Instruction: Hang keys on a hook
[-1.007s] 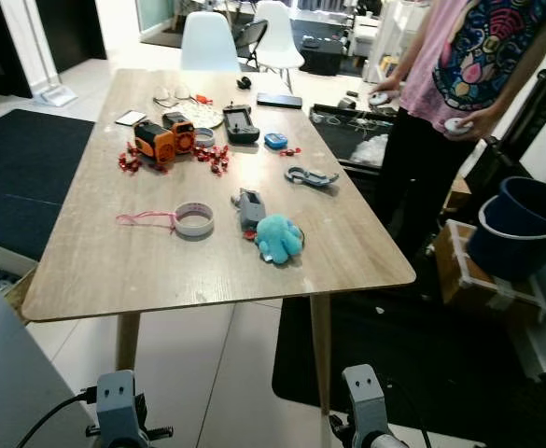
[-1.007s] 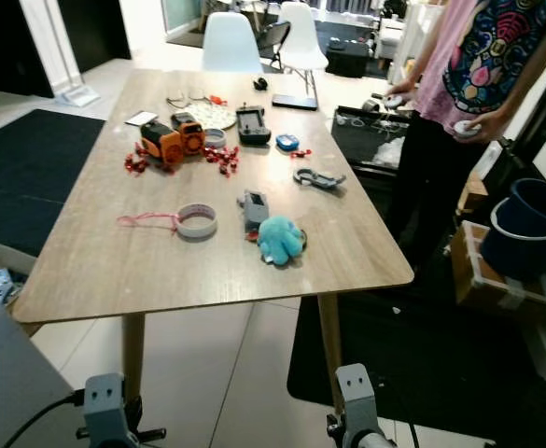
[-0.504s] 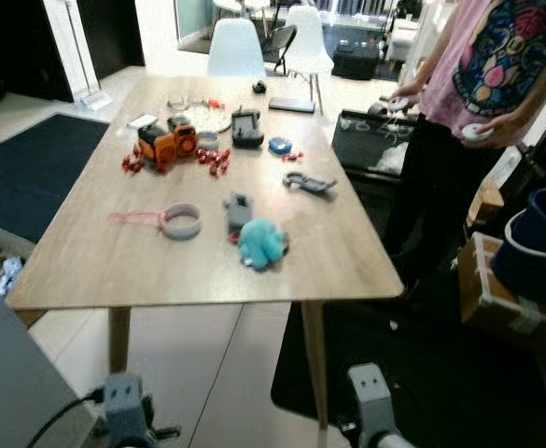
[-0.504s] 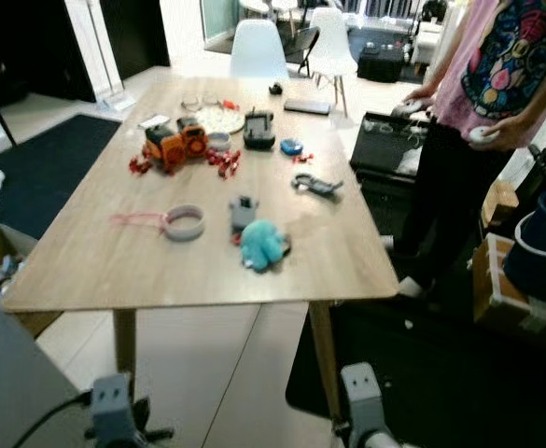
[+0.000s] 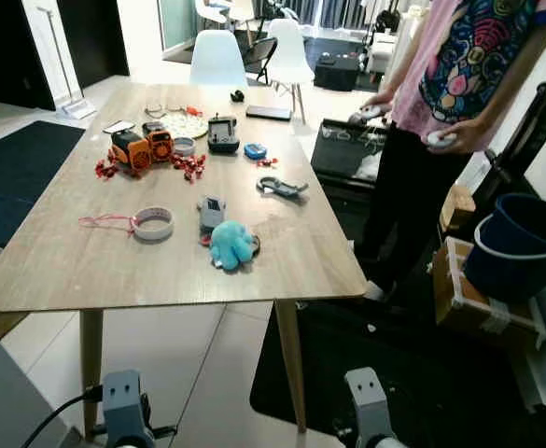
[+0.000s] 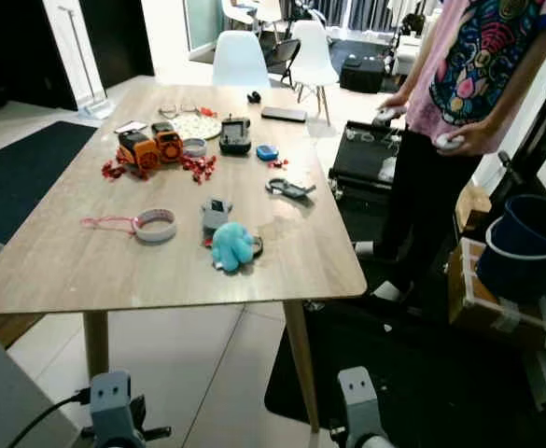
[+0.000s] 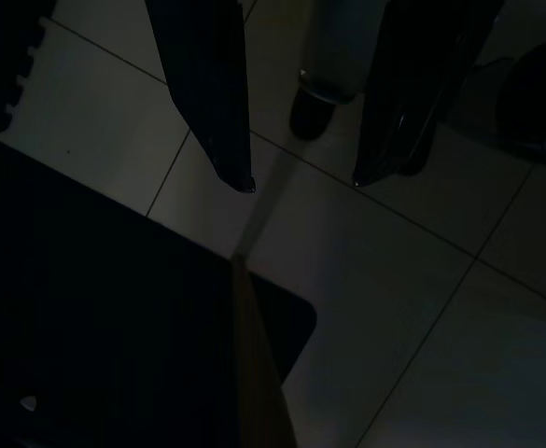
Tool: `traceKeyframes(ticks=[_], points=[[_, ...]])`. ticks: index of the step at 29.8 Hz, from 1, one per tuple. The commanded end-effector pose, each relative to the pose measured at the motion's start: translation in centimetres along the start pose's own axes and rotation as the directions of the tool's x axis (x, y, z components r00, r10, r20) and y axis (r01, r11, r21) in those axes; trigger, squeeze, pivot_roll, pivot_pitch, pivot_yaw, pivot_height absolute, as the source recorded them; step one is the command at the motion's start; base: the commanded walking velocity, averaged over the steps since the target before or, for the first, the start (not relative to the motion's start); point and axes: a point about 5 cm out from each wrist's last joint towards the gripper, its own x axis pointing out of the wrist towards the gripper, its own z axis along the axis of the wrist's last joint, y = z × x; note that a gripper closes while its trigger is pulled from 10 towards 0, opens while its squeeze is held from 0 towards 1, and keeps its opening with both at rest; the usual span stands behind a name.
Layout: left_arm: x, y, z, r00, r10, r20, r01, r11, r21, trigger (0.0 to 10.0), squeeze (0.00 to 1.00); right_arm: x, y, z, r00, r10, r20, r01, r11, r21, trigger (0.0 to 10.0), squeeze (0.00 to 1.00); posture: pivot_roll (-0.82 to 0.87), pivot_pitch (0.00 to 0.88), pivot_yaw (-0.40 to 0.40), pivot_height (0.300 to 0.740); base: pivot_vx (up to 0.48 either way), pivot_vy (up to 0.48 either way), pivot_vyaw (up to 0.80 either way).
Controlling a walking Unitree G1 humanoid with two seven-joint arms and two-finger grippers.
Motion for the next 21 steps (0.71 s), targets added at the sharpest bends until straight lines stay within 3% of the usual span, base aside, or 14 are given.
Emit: traceKeyframes(ticks=[1,9,21], points=[[-0.11,0.02,-0.39,1.0,0.002,-0.024,-0.002,1.0,0.007,10.0,0.0,-0.06,-0.07,-0.17,1.0,-0.001,-0.006,0.001,1.0,-0.001,10.0,0.0,0.08,0.02,-0.056,0.74,0.0,0.0,0.0],[-0.14,0.08,-0.55,0.999,0.027,-0.035,-0.027,1.0,-0.009,10.0,0.0,-0.09,-0.13,-0.23,1.0,0.002,-0.008,-0.002,1.0,-0.007,10.0,0.0,0.08,0.021,-0.06,0.74,0.0,0.105,0.0],[-0.29,0.2,-0.73,0.998,0.039,-0.039,-0.04,0.999,-0.014,10.0,0.0,-0.09,-0.05,-0.23,1.0,0.007,-0.007,-0.007,1.0,-0.011,10.0,0.0,0.08,0.025,-0.064,0.74,0.0,0.409,0.0]])
